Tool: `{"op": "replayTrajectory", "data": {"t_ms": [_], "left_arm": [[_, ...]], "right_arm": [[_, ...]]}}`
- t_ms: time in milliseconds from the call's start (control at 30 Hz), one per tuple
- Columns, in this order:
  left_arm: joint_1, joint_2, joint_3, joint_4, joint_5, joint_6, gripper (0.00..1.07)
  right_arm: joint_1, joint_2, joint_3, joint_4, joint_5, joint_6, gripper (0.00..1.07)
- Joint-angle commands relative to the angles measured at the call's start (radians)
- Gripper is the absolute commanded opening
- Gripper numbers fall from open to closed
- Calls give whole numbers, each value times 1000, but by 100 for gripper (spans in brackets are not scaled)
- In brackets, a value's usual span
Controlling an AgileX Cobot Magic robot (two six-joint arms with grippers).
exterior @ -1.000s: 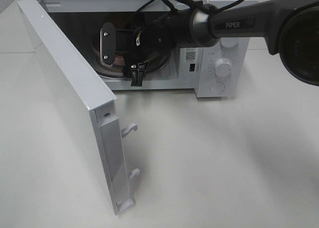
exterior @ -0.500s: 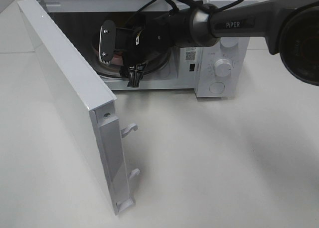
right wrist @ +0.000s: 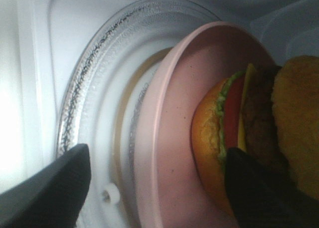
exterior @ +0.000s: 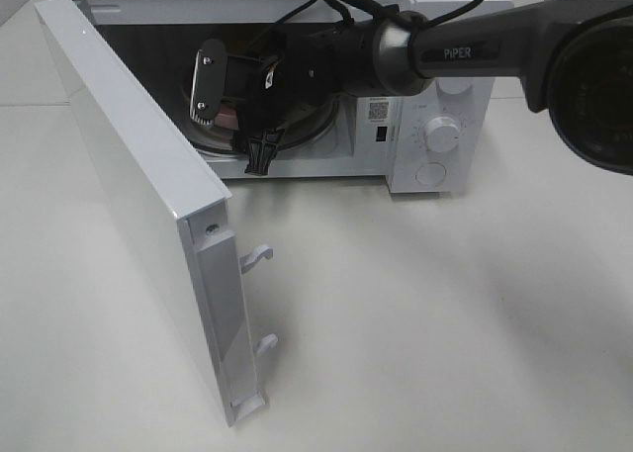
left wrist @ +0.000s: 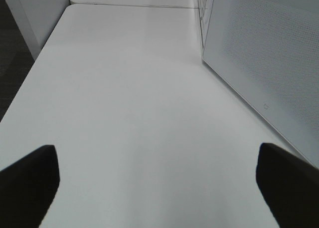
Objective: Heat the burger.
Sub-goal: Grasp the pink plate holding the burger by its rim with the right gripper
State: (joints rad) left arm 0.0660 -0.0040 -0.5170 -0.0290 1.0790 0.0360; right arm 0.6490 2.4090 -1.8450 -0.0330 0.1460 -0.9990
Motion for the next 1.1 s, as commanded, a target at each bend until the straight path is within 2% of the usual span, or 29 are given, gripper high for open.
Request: {"op": "replayTrajectory", "data": {"t_ms": [33, 467, 733, 833, 867, 900, 967, 1000, 1033, 1067, 1100], "left_arm": [[2, -13, 2, -3, -9, 0, 100], [2, -13, 2, -3, -9, 0, 100], [2, -13, 2, -3, -9, 0, 100], [2, -13, 2, -3, -9, 0, 100], [2, -13, 2, -3, -9, 0, 100], [2, -13, 2, -3, -9, 0, 100], [2, -13, 2, -3, -9, 0, 100], [2, -13, 2, -3, -9, 0, 100], [2, -13, 2, -3, -9, 0, 100], [2, -13, 2, -3, -9, 0, 100], [2, -13, 2, -3, -9, 0, 100]], "right_arm": [[7, 23, 9, 88, 115, -80, 76], [5, 20, 9, 127, 160, -135, 76], [5, 20, 9, 124, 225, -158, 71], [5, 20, 9, 124, 244, -174, 66], [5, 20, 9, 127, 263, -181, 61], [5, 20, 9, 127, 263, -181, 61], [5, 20, 9, 127, 291, -185, 47], [5, 20, 9, 127, 291, -185, 47], [5, 20, 9, 127, 301, -183, 37], [5, 20, 9, 127, 301, -183, 37], [5, 20, 9, 127, 308, -183, 31]]}}
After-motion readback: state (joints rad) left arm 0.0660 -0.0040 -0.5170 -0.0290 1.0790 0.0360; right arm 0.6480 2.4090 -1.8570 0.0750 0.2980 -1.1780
